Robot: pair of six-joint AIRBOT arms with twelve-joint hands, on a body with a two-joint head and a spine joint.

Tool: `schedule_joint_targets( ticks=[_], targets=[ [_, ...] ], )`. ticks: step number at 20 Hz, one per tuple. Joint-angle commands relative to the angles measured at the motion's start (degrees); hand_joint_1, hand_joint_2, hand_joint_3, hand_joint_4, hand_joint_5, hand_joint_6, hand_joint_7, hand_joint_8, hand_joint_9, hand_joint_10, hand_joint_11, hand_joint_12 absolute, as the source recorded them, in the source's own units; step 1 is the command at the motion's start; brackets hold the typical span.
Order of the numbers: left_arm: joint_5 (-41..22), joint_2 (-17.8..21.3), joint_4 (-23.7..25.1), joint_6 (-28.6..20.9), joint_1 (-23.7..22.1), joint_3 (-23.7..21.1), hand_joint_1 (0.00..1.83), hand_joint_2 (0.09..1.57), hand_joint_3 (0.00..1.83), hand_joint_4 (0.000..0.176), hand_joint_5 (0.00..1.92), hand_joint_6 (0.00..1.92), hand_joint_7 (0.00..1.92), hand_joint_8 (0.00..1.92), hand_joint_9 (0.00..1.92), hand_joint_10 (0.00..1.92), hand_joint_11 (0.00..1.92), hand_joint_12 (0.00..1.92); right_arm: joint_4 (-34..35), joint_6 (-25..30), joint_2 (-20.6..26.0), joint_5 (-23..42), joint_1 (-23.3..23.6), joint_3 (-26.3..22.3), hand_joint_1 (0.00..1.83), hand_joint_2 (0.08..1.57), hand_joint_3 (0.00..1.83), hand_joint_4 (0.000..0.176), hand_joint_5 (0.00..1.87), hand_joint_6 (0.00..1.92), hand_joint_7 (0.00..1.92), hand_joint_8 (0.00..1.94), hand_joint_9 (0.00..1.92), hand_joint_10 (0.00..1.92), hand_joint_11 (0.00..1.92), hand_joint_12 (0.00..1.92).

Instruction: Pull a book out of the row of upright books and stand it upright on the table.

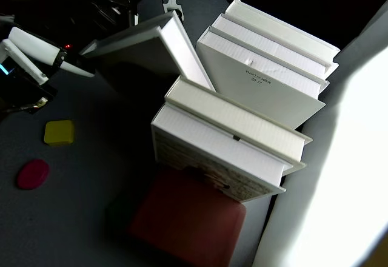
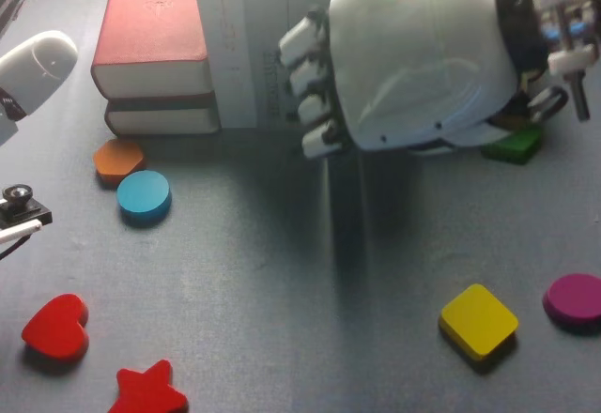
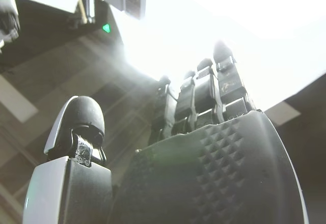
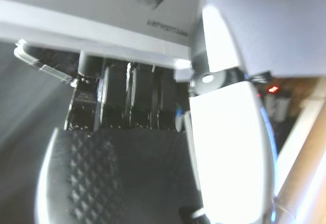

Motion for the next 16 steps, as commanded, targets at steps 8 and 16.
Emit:
schedule_joint_targets(
  ticks=[8, 16],
  targets=[
    [-7.09, -0.44, -1.40, -0.48, 0.34, 0.34, 0.31, 1.34, 0.00, 0.023, 0.12, 0.00, 0.01, 0.00, 0.00, 0.00, 0.00, 0.24, 7.62, -3.76, 4.21, 2.43, 4.57, -3.96, 1.18, 1.28, 0.02, 0.000, 0.67, 1.24, 0.70, 1.75, 0.48, 1.92, 0.01, 1.92],
    [-7.22, -0.49, -1.62, -0.48, 0.38, 0.40, 0.34, 1.34, 0.00, 0.046, 0.12, 0.00, 0.01, 0.00, 0.00, 0.00, 0.00, 0.27, 14.47, -4.51, 7.10, 10.50, 7.28, -5.57, 1.19, 1.28, 0.00, 0.000, 0.68, 1.17, 0.73, 1.73, 0.88, 1.92, 0.40, 1.92]
  ],
)
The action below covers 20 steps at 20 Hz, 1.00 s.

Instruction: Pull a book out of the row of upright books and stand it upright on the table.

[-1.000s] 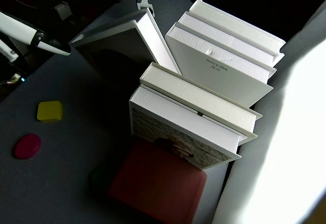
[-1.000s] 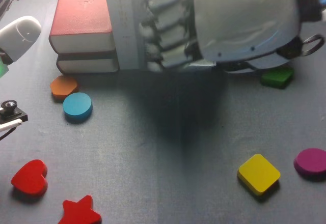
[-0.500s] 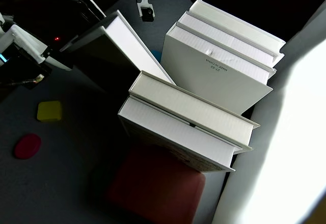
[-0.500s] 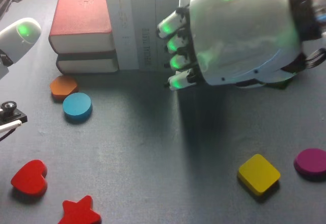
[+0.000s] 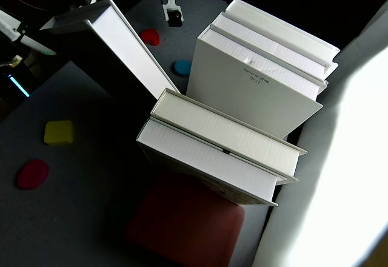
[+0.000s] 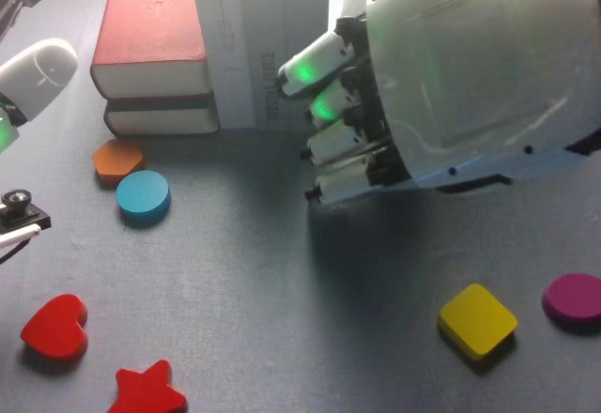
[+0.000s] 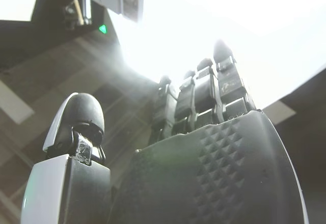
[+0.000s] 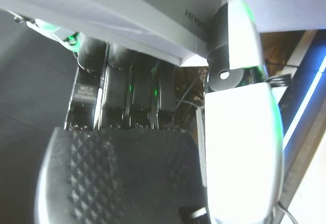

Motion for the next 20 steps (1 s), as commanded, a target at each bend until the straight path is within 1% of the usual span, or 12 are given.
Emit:
schedule_joint_targets(
  ticks=[1, 2, 5, 7, 8, 10, 14, 15, 17, 18, 19, 20],
  targets=[
    [-7.03, -0.10, -0.70, -0.45, -0.30, 0.31, 0.32, 1.34, 0.00, 0.045, 0.12, 0.00, 0.01, 0.00, 0.00, 0.00, 0.00, 0.26, 4.38, -0.31, 0.37, -1.42, 1.51, -0.42, 1.19, 1.28, 0.00, 0.000, 0.68, 1.17, 0.73, 1.73, 0.88, 1.92, 0.40, 1.92],
    [-7.02, -0.12, -0.70, -0.45, -0.30, 0.33, 0.30, 1.33, 0.00, 0.041, 0.11, 0.00, 0.00, 0.00, 0.00, 0.00, 0.00, 0.26, 5.03, -0.40, 0.88, -0.89, 1.88, -0.66, 1.19, 1.28, 0.00, 0.000, 0.68, 1.17, 0.73, 1.73, 0.88, 1.92, 0.40, 1.92],
    [-7.01, -0.26, -0.86, -0.45, -0.19, 0.46, 0.32, 1.32, 0.00, 0.054, 0.11, 0.00, 0.01, 0.00, 0.00, 0.00, 0.00, 0.26, 8.25, -0.91, 2.41, 0.79, 2.40, -0.81, 1.19, 1.28, 0.00, 0.000, 0.68, 1.17, 0.73, 1.73, 0.88, 1.92, 0.40, 1.92],
    [-7.00, -0.25, -0.88, -0.46, -0.19, 0.52, 0.25, 1.33, 0.00, 0.059, 0.14, 0.00, 0.04, 0.00, 0.03, 0.01, 0.00, 0.52, 10.44, -1.03, 3.41, 1.80, 3.04, -0.78, 1.19, 1.28, 0.00, 0.000, 0.68, 1.17, 0.73, 1.73, 0.88, 1.92, 0.40, 1.92],
    [-7.01, -0.25, -0.91, -0.46, -0.19, 0.53, 0.26, 1.34, 0.00, 0.052, 0.14, 0.00, 0.04, 0.00, 0.04, 0.01, 0.00, 0.63, 10.71, -1.04, 3.58, 1.85, 3.14, -0.78, 1.19, 1.28, 0.00, 0.000, 0.68, 1.17, 0.73, 1.73, 0.88, 1.92, 0.40, 1.92],
    [-7.10, -0.23, -0.92, -0.59, -0.20, 0.47, 0.24, 1.34, 0.00, 0.064, 0.14, 0.00, 0.04, 0.00, 0.05, 0.00, 0.00, 0.77, 10.60, -0.69, 3.61, 2.10, 3.06, -0.73, 1.19, 1.28, 0.00, 0.000, 0.68, 1.17, 0.73, 1.73, 0.88, 1.92, 0.40, 1.92],
    [-7.05, -0.24, -1.03, -0.69, -0.20, 0.45, 0.24, 1.34, 0.00, 0.060, 0.14, 0.00, 0.04, 0.00, 0.04, 0.00, 0.00, 0.78, 10.99, 4.88, 3.07, 2.15, 1.96, 1.76, 1.19, 1.28, 0.00, 0.000, 0.68, 1.17, 0.73, 1.73, 0.88, 1.92, 0.40, 1.92],
    [-7.06, -0.23, -1.12, -0.69, -0.20, 0.45, 0.24, 1.34, 0.00, 0.065, 0.14, 0.00, 0.04, 0.00, 0.04, 0.00, 0.00, 0.78, 11.02, 7.38, 2.71, 2.08, 2.08, 3.11, 1.19, 1.28, 0.00, 0.000, 0.68, 1.17, 0.73, 1.73, 0.88, 1.92, 0.40, 1.92],
    [-6.84, -0.33, -1.19, -0.62, -0.20, 0.54, 0.23, 1.35, 0.00, 0.052, 0.14, 0.00, 0.03, 0.00, 0.03, 0.00, 0.00, 0.85, 11.29, 10.58, 2.10, 2.13, 2.97, 4.98, 1.19, 1.28, 0.00, 0.000, 0.68, 1.17, 0.73, 1.73, 0.88, 1.92, 0.40, 1.92],
    [-6.77, -0.42, -1.24, -0.60, -0.20, 0.61, 0.08, 1.24, 0.00, 0.052, 0.13, 0.00, 0.04, 0.00, 0.03, 0.00, 0.00, 0.88, 11.29, 11.56, 1.73, 2.00, 3.53, 5.80, 1.19, 1.28, 0.00, 0.000, 0.68, 1.17, 0.73, 1.72, 0.88, 1.92, 0.40, 1.92],
    [-6.65, -0.52, -1.27, -0.60, -0.20, 0.70, 0.09, 1.26, 0.00, 0.071, 0.11, 0.00, 0.02, 0.00, 0.01, 0.00, 0.00, 0.77, 11.23, 12.51, 1.38, 1.68, 4.00, 6.65, 1.19, 1.28, 0.00, 0.000, 0.68, 1.17, 0.73, 1.72, 0.88, 1.92, 0.40, 1.92],
    [-6.55, -0.60, -1.28, -0.60, -0.22, 0.77, 0.15, 1.29, 0.00, 0.075, 0.08, 0.00, 0.00, 0.00, 0.00, 0.00, 0.00, 0.65, 11.18, 13.34, 0.95, 1.25, 4.47, 7.47, 1.19, 1.28, 0.00, 0.000, 0.68, 1.17, 0.73, 1.72, 0.88, 1.92, 0.40, 1.92]
  ],
)
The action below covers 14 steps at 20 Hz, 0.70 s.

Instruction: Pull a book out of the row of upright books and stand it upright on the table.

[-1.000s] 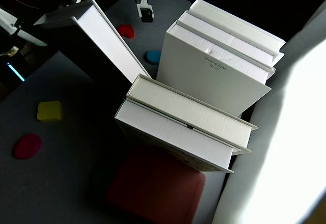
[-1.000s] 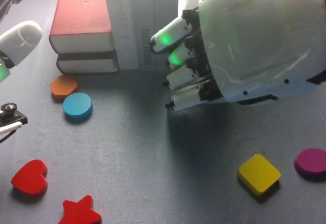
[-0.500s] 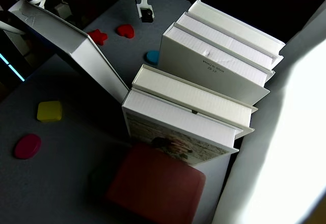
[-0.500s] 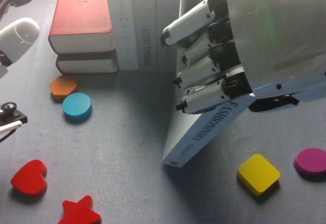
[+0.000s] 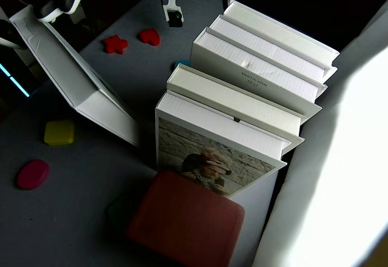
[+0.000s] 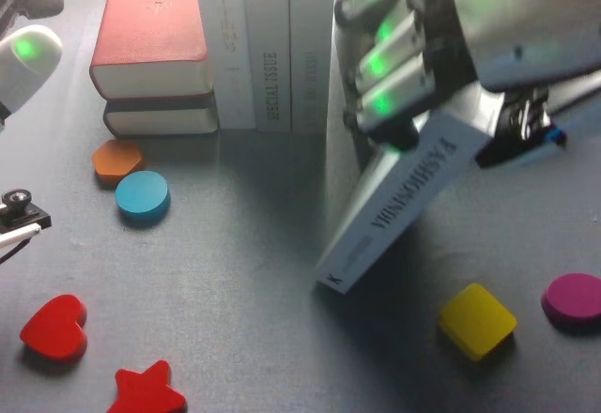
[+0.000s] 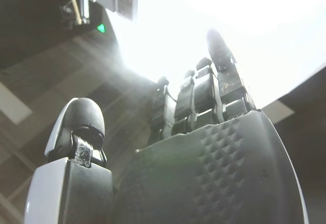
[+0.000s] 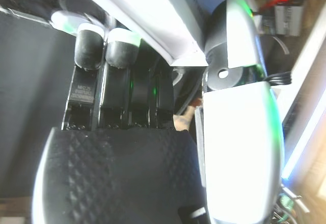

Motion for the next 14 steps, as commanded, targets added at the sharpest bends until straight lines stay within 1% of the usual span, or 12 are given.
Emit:
schedule_joint_targets(
  ticks=[1, 2, 4, 6, 7, 8, 9, 10, 11, 12, 13, 14],
  targets=[
    [-6.52, -0.32, -0.65, -0.43, -0.24, 0.36, 0.20, 1.31, 0.00, 0.076, 0.07, 0.00, 0.00, 0.00, 0.00, 0.00, 0.00, 0.58, 4.26, 0.80, -0.51, -2.57, 1.06, 0.72, 1.19, 1.28, 0.00, 0.000, 0.68, 1.17, 0.73, 1.72, 0.88, 1.92, 0.40, 1.92],
    [-6.47, -0.34, -0.67, -0.43, -0.24, 0.40, 0.08, 1.26, 0.00, 0.081, 0.07, 0.00, 0.00, 0.00, 0.00, 0.00, 0.00, 0.71, 4.13, 1.91, -1.27, -2.57, 1.35, 1.79, 1.19, 1.28, 0.00, 0.000, 0.68, 1.17, 0.73, 1.72, 0.88, 1.92, 0.40, 1.92],
    [-6.35, -0.39, -0.76, -0.38, -0.24, 0.42, 0.16, 1.34, 0.01, 0.054, 0.09, 0.01, 0.04, 0.01, 0.06, 0.02, 0.00, 0.92, 3.64, 3.98, -3.18, -2.68, 1.43, 3.96, 1.19, 1.28, 0.00, 0.000, 0.68, 1.17, 0.73, 1.72, 0.88, 1.92, 0.40, 1.92],
    [-6.25, -0.59, -1.01, -0.32, -0.23, 0.58, 0.24, 1.36, 0.00, 0.040, 0.13, 0.01, 0.06, 0.00, 0.06, 0.01, 0.00, 0.78, 3.70, 7.08, -6.44, -2.72, 1.44, 7.95, 1.19, 1.28, 0.00, 0.000, 0.68, 1.17, 0.73, 1.72, 0.88, 1.92, 0.40, 1.92],
    [-6.19, -0.62, -1.01, -0.32, -0.23, 0.61, 0.24, 1.36, 0.00, 0.039, 0.14, 0.01, 0.05, 0.00, 0.05, 0.00, 0.00, 0.69, 3.79, 8.20, -7.61, -2.78, 1.44, 9.48, 1.19, 1.27, 0.00, 0.000, 0.68, 1.37, 0.71, 1.58, 0.98, 1.92, 0.99, 1.92],
    [-6.11, -0.63, -1.01, -0.28, -0.23, 0.61, 0.23, 1.34, 0.00, 0.037, 0.13, 0.00, 0.02, 0.00, 0.01, 0.00, 0.00, 0.58, 4.31, 9.45, -8.92, -2.89, 1.44, 11.18, 1.18, 1.28, 0.00, 0.000, 0.81, 1.22, 0.56, 1.68, 0.35, 1.92, 0.50, 1.92],
    [-6.09, -0.63, -1.01, -0.27, -0.24, 0.62, 0.23, 1.34, 0.00, 0.040, 0.14, 0.00, 0.03, 0.00, 0.01, 0.00, 0.00, 0.55, 4.43, 10.53, -10.21, -2.94, 1.44, 12.80, 1.14, 1.20, 0.00, 0.000, 0.85, 1.19, 0.36, 1.38, 0.07, 1.83, 0.18, 1.92],
    [-6.04, -0.69, -1.09, -0.23, -0.25, 0.61, 0.24, 1.33, 0.00, 0.027, 0.15, 0.00, 0.04, 0.00, 0.03, 0.01, 0.00, 0.60, 4.67, 10.73, -11.08, -3.33, 1.42, 13.65, 1.12, 1.19, 0.00, 0.000, 0.85, 1.19, 0.28, 1.07, 0.01, 1.42, 0.03, 1.92],
    [-6.04, -0.73, -1.17, -0.23, -0.25, 0.60, 0.23, 1.34, 0.00, 0.037, 0.14, 0.00, 0.04, 0.00, 0.05, 0.01, 0.00, 0.68, 4.83, 10.73, -11.73, -3.52, 1.35, 14.08, 1.12, 1.19, 0.00, 0.000, 0.84, 1.19, 0.47, 0.69, 0.11, 1.10, 0.01, 1.91],
    [-6.05, -0.77, -1.28, -0.23, -0.25, 0.53, 0.23, 1.34, 0.00, 0.039, 0.13, 0.00, 0.05, 0.00, 0.06, 0.01, 0.00, 0.74, 5.87, 10.71, -13.02, -3.86, 0.87, 15.00, 1.13, 1.18, 0.00, 0.000, 0.86, 1.17, 0.73, 0.64, 0.33, 1.08, 0.00, 1.92],
    [-6.06, -0.77, -1.31, -0.23, -0.24, 0.47, 0.23, 1.35, 0.00, 0.045, 0.11, 0.00, 0.04, 0.00, 0.06, 0.01, 0.00, 0.78, 7.06, 10.67, -14.18, -3.88, 0.19, 15.93, 1.17, 1.20, 0.00, 0.000, 0.85, 1.26, 0.76, 1.15, 0.42, 1.09, 0.00, 1.88],
    [-6.06, -0.77, -1.33, -0.23, -0.23, 0.42, 0.23, 1.35, 0.00, 0.039, 0.11, 0.00, 0.04, 0.00, 0.07, 0.01, 0.00, 0.83, 8.34, 10.65, -15.98, -3.90, -0.95, 17.52, 1.16, 1.23, 0.01, 0.006, 0.76, 1.34, 0.77, 1.29, 0.50, 1.09, 0.10, 1.82]
  ],
)
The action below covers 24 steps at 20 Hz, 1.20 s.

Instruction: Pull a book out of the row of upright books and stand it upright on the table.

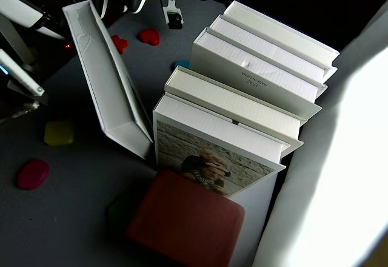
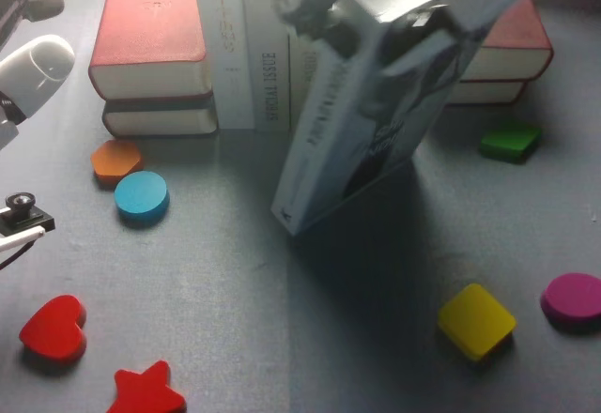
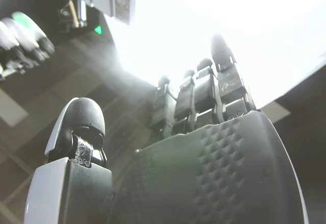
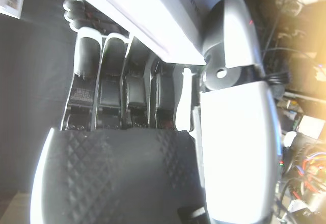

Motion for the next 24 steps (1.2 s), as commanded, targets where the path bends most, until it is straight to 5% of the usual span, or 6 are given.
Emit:
schedule_joint_targets(
  ticks=[1, 12, 15, 17, 19, 24],
  targets=[
    [-6.58, -0.21, -0.70, -0.29, -0.23, 0.26, 0.25, 1.34, 0.00, 0.042, 0.12, 0.00, 0.04, 0.00, 0.06, 0.00, 0.00, 0.80, 5.05, 0.00, -0.79, -2.16, -0.14, 0.98, 1.15, 1.25, 0.01, 0.000, 0.68, 1.43, 0.78, 1.33, 0.55, 1.08, 0.24, 1.68],
    [-6.93, -0.35, -0.89, -0.35, -0.22, 0.22, 0.26, 1.32, 0.00, 0.029, 0.16, 0.00, 0.04, 0.00, 0.04, 0.00, 0.00, 0.52, 11.04, -1.81, -6.58, -9.10, -5.75, 8.89, 0.66, 1.30, 0.00, 0.000, 0.02, 0.01, 0.03, 0.00, 0.01, 0.15, 0.00, 0.69],
    [-7.05, -0.35, -0.96, -0.43, -0.22, 0.14, 0.26, 1.34, 0.00, 0.026, 0.15, 0.00, 0.03, 0.00, 0.03, 0.00, 0.00, 0.44, 12.97, -1.99, -6.02, -9.78, -6.33, 9.70, 0.49, 1.19, 0.00, 0.000, 0.00, 0.00, 0.00, 0.00, 0.02, 0.05, 0.00, 1.23],
    [-7.11, -0.35, -0.97, -0.50, -0.21, 0.13, 0.28, 1.34, 0.00, 0.026, 0.15, 0.00, 0.03, 0.00, 0.02, 0.00, 0.00, 0.42, 15.14, -3.13, -5.09, -9.78, -6.35, 9.48, 0.56, 1.17, 0.01, 0.058, 0.00, 0.00, 0.00, 0.00, 0.00, 0.00, 0.00, 1.36],
    [-7.19, -0.35, -0.98, -0.55, -0.21, 0.11, 0.27, 1.35, 0.00, 0.017, 0.15, 0.00, 0.04, 0.00, 0.04, 0.01, 0.00, 0.55, 18.45, -5.36, -3.39, -9.75, -6.35, 8.51, 0.71, 1.02, 0.01, 0.140, 0.00, 0.00, 0.00, 0.00, 0.00, 0.00, 0.00, 0.21],
    [-7.64, -0.35, -1.13, -0.68, -0.12, -0.04, 0.25, 1.34, 0.00, 0.027, 0.15, 0.00, 0.05, 0.00, 0.06, 0.01, 0.00, 0.65, 34.23, -16.27, 4.92, -7.40, -6.49, 4.16, 0.56, 1.02, 0.01, 0.068, 0.00, 0.00, 0.00, 0.00, 0.00, 0.00, 0.00, 0.00]
  ],
)
